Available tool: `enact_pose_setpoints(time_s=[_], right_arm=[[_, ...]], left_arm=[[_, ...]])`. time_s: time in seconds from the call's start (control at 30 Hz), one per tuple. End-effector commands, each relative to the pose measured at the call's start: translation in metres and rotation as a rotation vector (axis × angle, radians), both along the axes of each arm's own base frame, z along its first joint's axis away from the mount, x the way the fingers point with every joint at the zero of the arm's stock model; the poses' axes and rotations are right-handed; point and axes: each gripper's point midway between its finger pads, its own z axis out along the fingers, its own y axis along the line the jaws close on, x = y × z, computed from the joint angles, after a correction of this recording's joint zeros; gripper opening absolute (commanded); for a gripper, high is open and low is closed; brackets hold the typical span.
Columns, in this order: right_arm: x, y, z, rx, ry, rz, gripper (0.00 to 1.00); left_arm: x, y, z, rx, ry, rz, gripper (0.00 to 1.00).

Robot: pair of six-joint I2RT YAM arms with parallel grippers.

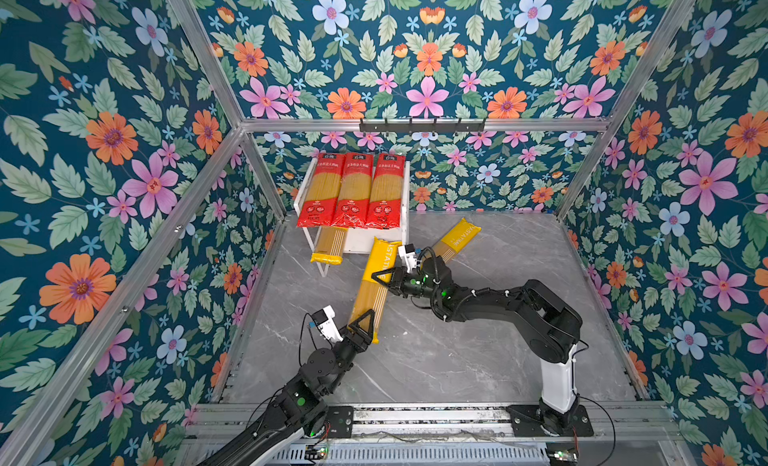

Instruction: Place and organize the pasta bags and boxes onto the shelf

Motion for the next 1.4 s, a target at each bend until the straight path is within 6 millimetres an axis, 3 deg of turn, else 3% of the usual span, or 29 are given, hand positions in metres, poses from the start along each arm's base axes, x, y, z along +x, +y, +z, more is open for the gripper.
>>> enact_pose_setpoints(time_s=[0.0, 0.13, 0.3, 0.53, 0.73, 1.03, 1.37], right_arm=[[0.008, 0.007, 0.015, 0.042, -0.007, -0.022, 0.00], [0.011, 0.007, 0.012, 0.052, 0.024, -0.035, 0.02], [0.006, 0.004, 0.011, 0.064, 0.036, -0.029, 0.29], [-0.007, -0.014, 0.000, 0.078, 0.058, -0.050, 0.41], [-0.022, -0.032, 0.006, 0.122, 0.045, -0.057, 0.46], [-0.034, -0.060, -0.010, 0.103, 0.058, -0.095, 0.47], [-0.033, -0.094, -0.010, 0.092, 0.046, -0.156, 0.47]], left_arm=[[-0.006, -0.009, -0.024, -0.052, 0.007, -0.062, 0.47], [-0.006, -0.010, -0.024, -0.062, 0.009, -0.067, 0.36], [-0.003, -0.010, -0.015, -0.094, -0.002, -0.053, 0.21], [0.006, 0.001, -0.004, -0.155, -0.001, 0.037, 0.00], [0.017, 0.018, 0.017, -0.148, -0.042, 0.152, 0.00], [0.033, 0.029, 0.022, -0.127, -0.035, 0.212, 0.00], [0.089, 0.028, 0.056, -0.074, -0.008, 0.177, 0.00]])
